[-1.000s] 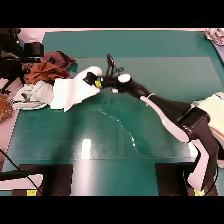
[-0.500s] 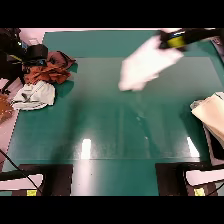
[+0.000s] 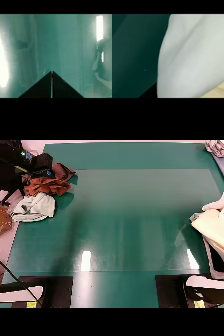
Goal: Fold the shirts.
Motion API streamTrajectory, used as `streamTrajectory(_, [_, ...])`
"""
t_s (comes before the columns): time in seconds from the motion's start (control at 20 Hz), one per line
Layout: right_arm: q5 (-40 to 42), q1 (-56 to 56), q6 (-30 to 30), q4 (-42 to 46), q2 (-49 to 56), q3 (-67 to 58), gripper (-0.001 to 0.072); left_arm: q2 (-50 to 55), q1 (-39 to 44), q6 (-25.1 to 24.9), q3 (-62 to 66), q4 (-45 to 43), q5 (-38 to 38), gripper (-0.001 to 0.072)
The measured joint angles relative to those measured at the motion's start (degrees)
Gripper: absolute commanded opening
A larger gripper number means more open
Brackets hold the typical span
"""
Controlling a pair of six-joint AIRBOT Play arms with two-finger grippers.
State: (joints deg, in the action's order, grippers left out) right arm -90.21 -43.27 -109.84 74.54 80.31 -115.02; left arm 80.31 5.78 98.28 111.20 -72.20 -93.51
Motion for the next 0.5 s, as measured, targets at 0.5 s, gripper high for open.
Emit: streamTrajectory(0.5, [17.46, -3.10, 0.09, -19.43, 0.07, -0.04, 0.0024, 0.00, 0.02, 0.33, 0.00, 0.79, 0.39, 0.0027])
